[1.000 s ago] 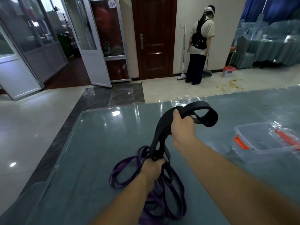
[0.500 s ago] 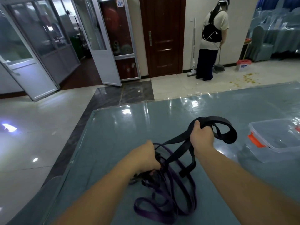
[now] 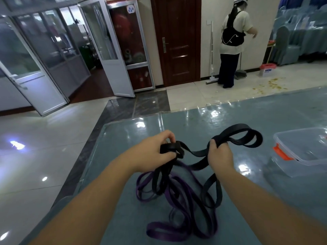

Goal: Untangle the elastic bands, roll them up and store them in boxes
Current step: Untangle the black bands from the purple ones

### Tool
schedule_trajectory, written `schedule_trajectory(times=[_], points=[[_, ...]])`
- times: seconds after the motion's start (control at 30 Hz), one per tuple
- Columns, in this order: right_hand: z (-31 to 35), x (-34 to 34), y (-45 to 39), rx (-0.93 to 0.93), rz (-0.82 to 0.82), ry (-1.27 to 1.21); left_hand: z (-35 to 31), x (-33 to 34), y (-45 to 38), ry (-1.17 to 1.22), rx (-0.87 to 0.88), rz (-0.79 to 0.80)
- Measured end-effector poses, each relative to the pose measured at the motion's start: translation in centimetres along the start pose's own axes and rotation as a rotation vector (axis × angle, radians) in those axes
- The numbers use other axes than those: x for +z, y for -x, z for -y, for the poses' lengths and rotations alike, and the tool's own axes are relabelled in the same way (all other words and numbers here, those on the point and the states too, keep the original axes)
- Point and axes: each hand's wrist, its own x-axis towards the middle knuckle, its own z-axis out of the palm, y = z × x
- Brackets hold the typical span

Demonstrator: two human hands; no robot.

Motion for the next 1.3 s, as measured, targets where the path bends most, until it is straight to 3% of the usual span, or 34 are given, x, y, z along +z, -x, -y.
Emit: schedule_trajectory(times=[0.13,0.27,0.4,0.5,0.57,0.7,0.87,1.03,1.2,1.3], points=[[-0.2,1.7,2.0,-0.17,0.149,0.144,0.4,1.2,-0.9,0.016,0.034,-0.089],[-1.9,2.7,2.5,-0.249,0.267,0.374,0.9,0.9,-0.9,0.288,0.082,0.019],[-3.3,1.7,1.9,-0.086,0.317,0.458,1.6,0.0,-0.5,0.615,0.085,-0.057],[-4.4,0.6,0.8,0.002,0.213,0.49,2.7,-0.8,-0.2,0.93,0.036,-0.166],[-4.7,0.2,-0.1,0.021,0.142,0.472,3.8,-1.4,-0.1,0.849,-0.002,-0.178],[-4.0,-0.4,-1.2,0.008,0.085,0.354,4.2,-1.3,-0.4,0.319,-0.158,-0.283],[-2.5,-1.0,-2.1,0.015,0.01,0.159,4.8,-1.5,-1.2,-0.003,-0.289,-0.38],[-1.4,-1.9,-2.8,0.0,-0.036,0.085,4.7,-4.0,-1.8,0.457,-0.284,-0.65],[-1.4,-2.9,-3.3,0.027,-0.077,0.084,5.4,-6.7,-1.6,0.391,-0.335,-0.868],[-1.1,-3.7,-3.3,0.023,-0.079,0.094,5.8,-8.1,-1.0,0.529,-0.279,-1.027]])
